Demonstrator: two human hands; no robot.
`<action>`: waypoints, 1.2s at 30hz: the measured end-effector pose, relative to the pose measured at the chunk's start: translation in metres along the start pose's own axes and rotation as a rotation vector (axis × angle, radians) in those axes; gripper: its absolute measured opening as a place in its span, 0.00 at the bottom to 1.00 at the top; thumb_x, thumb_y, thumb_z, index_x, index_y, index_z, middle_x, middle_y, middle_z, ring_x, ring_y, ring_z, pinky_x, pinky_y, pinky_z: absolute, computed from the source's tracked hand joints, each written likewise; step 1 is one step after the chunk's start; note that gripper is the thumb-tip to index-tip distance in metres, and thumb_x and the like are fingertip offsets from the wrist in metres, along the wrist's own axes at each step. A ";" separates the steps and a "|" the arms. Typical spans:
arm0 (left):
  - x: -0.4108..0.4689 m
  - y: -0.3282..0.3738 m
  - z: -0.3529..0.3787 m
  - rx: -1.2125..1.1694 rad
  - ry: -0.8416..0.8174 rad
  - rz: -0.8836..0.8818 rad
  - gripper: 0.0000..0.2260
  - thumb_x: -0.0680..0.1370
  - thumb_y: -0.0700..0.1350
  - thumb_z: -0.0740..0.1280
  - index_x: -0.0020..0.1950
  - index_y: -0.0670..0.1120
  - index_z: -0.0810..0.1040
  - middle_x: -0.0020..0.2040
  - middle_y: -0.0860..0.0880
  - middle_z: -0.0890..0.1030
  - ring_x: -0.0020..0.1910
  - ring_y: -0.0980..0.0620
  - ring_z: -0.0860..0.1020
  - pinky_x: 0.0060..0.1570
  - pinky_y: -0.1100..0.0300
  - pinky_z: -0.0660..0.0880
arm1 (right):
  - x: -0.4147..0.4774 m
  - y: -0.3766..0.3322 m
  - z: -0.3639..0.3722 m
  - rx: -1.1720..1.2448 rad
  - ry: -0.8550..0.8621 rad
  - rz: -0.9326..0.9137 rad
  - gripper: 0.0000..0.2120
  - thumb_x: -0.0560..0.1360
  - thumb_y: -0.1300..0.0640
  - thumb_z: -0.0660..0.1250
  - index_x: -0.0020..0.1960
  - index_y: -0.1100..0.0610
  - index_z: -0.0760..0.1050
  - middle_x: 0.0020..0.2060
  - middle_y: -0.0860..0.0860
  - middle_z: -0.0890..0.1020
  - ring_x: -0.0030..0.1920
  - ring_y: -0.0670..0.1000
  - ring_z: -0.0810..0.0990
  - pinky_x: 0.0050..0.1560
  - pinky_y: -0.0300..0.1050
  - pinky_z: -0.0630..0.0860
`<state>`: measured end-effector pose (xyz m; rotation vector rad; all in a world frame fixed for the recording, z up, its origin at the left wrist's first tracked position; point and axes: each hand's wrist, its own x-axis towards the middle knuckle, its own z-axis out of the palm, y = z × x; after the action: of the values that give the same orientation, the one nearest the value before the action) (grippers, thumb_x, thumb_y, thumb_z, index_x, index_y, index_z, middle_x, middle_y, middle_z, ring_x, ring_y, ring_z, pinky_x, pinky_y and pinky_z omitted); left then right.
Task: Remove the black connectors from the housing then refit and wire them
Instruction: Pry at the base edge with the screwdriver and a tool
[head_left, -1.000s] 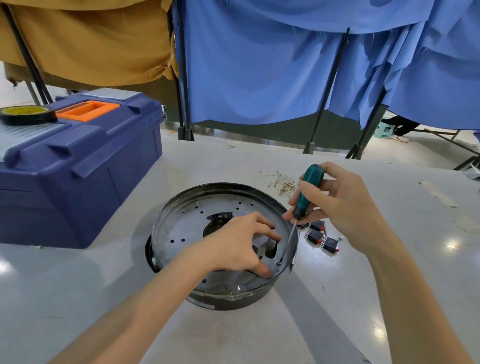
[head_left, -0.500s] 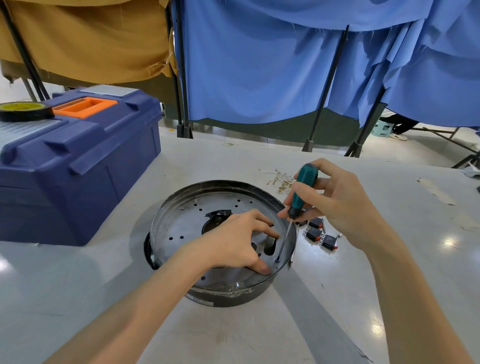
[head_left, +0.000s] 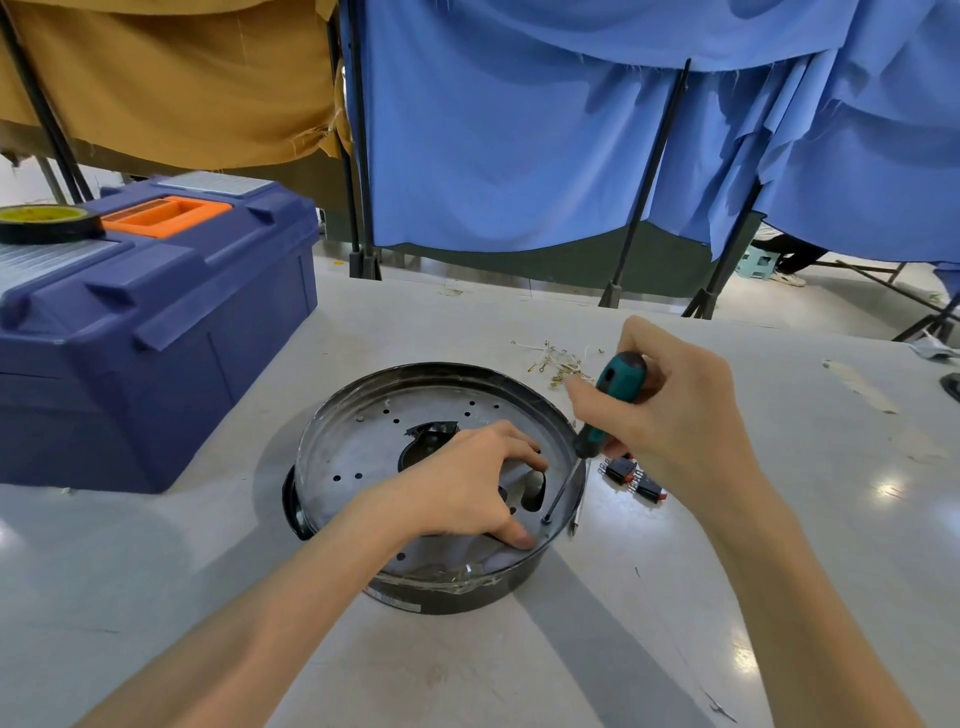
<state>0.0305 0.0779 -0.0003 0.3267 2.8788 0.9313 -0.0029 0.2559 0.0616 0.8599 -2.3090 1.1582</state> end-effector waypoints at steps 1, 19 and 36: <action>-0.001 0.001 -0.001 -0.040 0.007 -0.005 0.29 0.65 0.49 0.79 0.64 0.56 0.74 0.66 0.58 0.71 0.64 0.58 0.68 0.59 0.65 0.65 | -0.001 -0.002 0.005 -0.008 0.022 -0.009 0.17 0.70 0.51 0.75 0.37 0.56 0.67 0.29 0.53 0.75 0.29 0.58 0.79 0.27 0.54 0.79; -0.002 0.028 -0.003 -0.434 0.055 0.031 0.09 0.77 0.45 0.70 0.37 0.55 0.81 0.48 0.50 0.83 0.49 0.47 0.79 0.54 0.50 0.75 | 0.002 -0.020 0.011 0.035 -0.033 0.117 0.13 0.73 0.44 0.68 0.53 0.50 0.80 0.35 0.47 0.83 0.35 0.47 0.82 0.38 0.41 0.80; -0.006 0.029 -0.001 -0.427 0.094 0.018 0.09 0.75 0.39 0.70 0.36 0.49 0.79 0.44 0.41 0.83 0.49 0.48 0.79 0.61 0.51 0.72 | -0.002 -0.011 0.000 0.310 -0.204 0.060 0.16 0.74 0.53 0.70 0.61 0.53 0.78 0.48 0.44 0.84 0.46 0.45 0.85 0.48 0.37 0.81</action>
<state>0.0408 0.0988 0.0180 0.2740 2.6582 1.5601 0.0058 0.2519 0.0669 1.0685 -2.3639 1.5476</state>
